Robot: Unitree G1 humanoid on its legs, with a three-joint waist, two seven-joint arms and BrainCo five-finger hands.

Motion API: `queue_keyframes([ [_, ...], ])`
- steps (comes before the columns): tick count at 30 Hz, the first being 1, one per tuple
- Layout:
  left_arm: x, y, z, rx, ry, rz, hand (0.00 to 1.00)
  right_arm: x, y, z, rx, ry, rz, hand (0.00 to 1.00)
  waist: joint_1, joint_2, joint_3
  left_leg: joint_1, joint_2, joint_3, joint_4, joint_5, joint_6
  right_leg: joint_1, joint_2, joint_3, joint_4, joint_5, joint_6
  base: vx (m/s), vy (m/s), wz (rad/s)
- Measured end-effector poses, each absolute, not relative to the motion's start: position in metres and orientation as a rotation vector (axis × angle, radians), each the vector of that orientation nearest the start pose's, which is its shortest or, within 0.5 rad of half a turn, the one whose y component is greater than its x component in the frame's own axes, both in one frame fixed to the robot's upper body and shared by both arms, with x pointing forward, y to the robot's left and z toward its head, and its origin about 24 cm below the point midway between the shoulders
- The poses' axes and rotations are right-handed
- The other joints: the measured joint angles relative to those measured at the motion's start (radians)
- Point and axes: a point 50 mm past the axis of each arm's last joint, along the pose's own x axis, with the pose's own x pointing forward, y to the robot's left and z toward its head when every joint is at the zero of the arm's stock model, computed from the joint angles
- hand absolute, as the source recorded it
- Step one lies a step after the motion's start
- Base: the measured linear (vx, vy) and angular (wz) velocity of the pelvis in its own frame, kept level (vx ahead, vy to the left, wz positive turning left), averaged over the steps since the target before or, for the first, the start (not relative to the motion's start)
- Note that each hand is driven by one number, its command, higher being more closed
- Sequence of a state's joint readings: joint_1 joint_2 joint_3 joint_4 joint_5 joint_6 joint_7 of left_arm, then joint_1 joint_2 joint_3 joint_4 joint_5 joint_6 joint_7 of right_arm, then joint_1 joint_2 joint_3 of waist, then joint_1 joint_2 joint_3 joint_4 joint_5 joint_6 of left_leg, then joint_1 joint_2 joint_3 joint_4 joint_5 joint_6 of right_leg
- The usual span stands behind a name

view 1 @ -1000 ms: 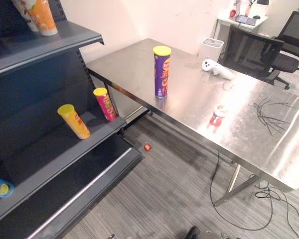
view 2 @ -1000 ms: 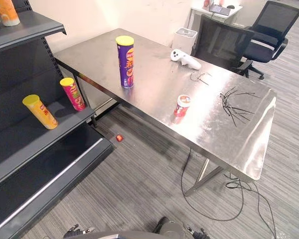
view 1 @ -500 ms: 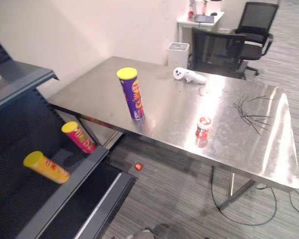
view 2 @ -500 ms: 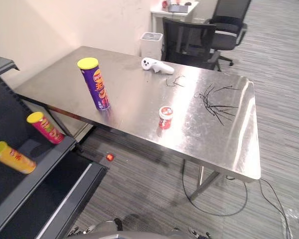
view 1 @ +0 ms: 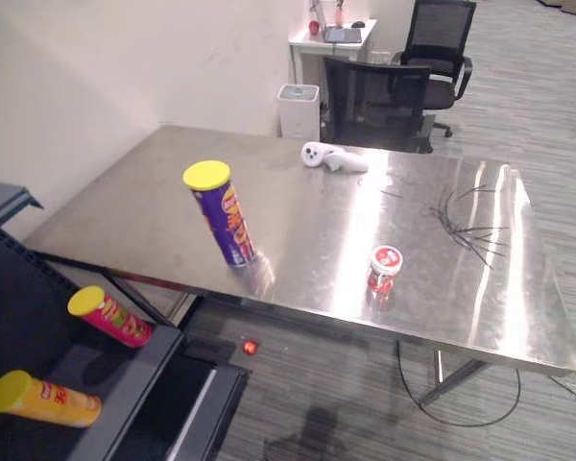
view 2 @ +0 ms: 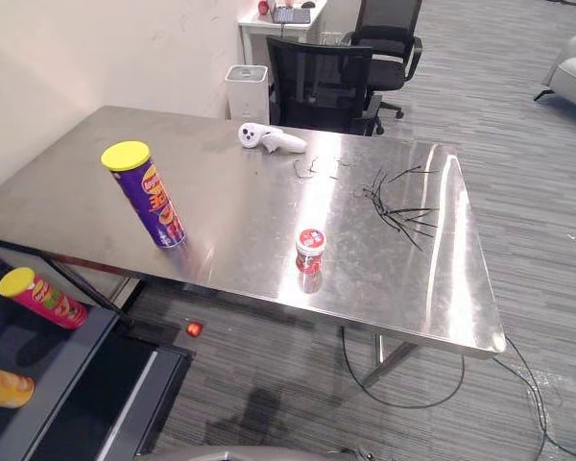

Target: Put the gum and the chips on the shelf.

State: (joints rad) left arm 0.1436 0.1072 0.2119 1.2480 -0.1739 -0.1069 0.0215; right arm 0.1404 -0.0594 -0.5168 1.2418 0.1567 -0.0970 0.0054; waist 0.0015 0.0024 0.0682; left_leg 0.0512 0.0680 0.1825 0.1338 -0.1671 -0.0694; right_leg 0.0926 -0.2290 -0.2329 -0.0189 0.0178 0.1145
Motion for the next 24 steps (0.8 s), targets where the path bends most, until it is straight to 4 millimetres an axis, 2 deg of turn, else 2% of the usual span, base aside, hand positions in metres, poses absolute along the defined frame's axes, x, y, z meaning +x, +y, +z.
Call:
queue_keyframes([
  [3,0.028,0.215,-0.173,-0.167,1.242,0.432,0.0,0.018,-0.221,-0.173,0.391,1.19,-0.69,0.0,0.003,0.0,-0.004,0.037,-0.003,0.007,-0.045,0.001,0.002,-0.005,0.002,0.018,0.001,0.0,0.0,-0.05,-0.015,-0.3],
  [6,0.024,0.219,-0.172,-0.191,1.24,0.453,0.0,0.013,-0.222,-0.173,0.445,1.186,-0.761,0.0,0.005,-0.019,-0.011,0.051,-0.01,0.03,-0.082,0.018,0.007,-0.023,-0.001,0.021,-0.002,-0.001,0.001,-0.09,-0.022,-0.3],
  [9,0.021,0.224,-0.171,-0.204,1.233,0.488,0.0,0.003,-0.235,-0.171,0.528,1.142,-0.917,0.0,0.003,-0.039,-0.023,0.064,-0.018,0.039,-0.127,0.045,0.007,-0.033,-0.003,0.022,-0.01,-0.001,0.002,-0.07,-0.03,-0.12],
  [11,0.019,0.225,-0.171,-0.202,1.224,0.497,0.0,-0.001,-0.257,-0.164,0.571,1.056,-1.06,0.0,0.002,-0.045,-0.027,0.076,-0.02,0.048,-0.154,0.06,0.005,-0.035,-0.004,0.025,-0.01,-0.001,0.001,-0.06,-0.02,-0.09],
  [14,0.017,0.225,-0.17,-0.204,1.223,0.496,0.0,0.003,-0.291,-0.151,0.557,0.927,-1.172,0.0,0.0,-0.047,-0.034,0.089,-0.024,0.051,-0.173,0.066,0.002,-0.037,-0.006,0.026,-0.012,-0.002,0.001,-0.04,-0.008,-0.04],
  [16,0.012,0.224,-0.171,-0.206,1.235,0.499,0.0,0.022,-0.333,-0.126,0.428,0.783,-1.194,0.0,-0.003,-0.047,-0.044,0.093,-0.026,0.059,-0.188,0.074,0.006,-0.04,-0.005,0.038,-0.012,-0.002,0.001,0.0,0.005,-0.11],
  [17,0.011,0.224,-0.171,-0.206,1.235,0.499,0.0,0.03,-0.342,-0.118,0.387,0.738,-1.191,0.0,-0.003,-0.047,-0.046,0.094,-0.026,0.063,-0.191,0.074,0.006,-0.041,-0.005,0.042,-0.012,-0.002,0.001,-0.01,0.008,-0.18],
  [19,0.008,0.224,-0.17,-0.206,1.229,0.503,0.0,0.068,-0.373,-0.076,0.217,0.533,-1.14,0.0,-0.005,-0.048,-0.064,0.094,-0.027,0.082,-0.203,0.078,0.007,-0.063,-0.002,0.059,-0.012,0.004,0.011,0.03,0.008,-0.21],
  [20,0.009,0.222,-0.17,-0.211,1.225,0.502,0.0,0.088,-0.381,-0.052,0.143,0.422,-1.11,0.0,-0.009,-0.048,-0.068,0.093,-0.026,0.084,-0.203,0.078,0.007,-0.067,-0.001,0.063,-0.012,0.008,0.017,0.06,-0.001,-0.11],
  [24,0.011,0.223,-0.169,-0.211,1.206,0.503,0.0,0.134,-0.383,0.009,-0.041,0.156,-1.041,0.0,-0.018,-0.05,-0.072,0.092,-0.023,0.084,-0.202,0.077,0.006,-0.069,0.003,0.064,-0.012,0.008,0.017,0.04,-0.013,0.0],
])
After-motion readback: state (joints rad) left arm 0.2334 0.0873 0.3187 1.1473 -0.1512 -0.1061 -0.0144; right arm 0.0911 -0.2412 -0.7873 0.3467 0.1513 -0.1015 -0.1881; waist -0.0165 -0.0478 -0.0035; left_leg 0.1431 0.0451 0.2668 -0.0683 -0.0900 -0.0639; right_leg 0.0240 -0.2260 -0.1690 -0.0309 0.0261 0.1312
